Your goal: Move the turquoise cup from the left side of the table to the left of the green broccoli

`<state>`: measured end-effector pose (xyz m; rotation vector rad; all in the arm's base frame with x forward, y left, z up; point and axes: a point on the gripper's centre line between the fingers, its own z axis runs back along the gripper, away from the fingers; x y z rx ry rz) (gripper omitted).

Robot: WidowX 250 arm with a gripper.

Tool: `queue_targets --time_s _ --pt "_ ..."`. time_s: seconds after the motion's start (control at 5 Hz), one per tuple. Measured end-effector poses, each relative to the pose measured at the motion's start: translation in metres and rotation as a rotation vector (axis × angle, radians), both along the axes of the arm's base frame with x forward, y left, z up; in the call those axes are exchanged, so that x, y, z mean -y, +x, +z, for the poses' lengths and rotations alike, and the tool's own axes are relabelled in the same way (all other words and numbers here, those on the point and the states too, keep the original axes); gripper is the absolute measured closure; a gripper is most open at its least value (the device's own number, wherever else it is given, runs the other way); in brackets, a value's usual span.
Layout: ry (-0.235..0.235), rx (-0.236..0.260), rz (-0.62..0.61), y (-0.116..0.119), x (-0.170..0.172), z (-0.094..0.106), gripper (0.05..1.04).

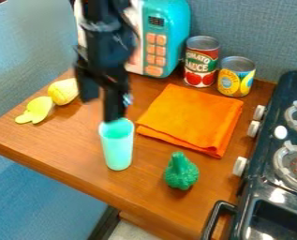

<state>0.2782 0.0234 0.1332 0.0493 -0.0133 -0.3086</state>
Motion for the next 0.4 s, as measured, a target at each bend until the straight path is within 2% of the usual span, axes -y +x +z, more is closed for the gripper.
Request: queue_targets --time_s 0.2,0.4 --pt "0.024 0.039 0.150 0.000 -0.046 0.022 0.078" --pt "0.081 0.026 0.244 0.010 -0.094 0.018 0.078"
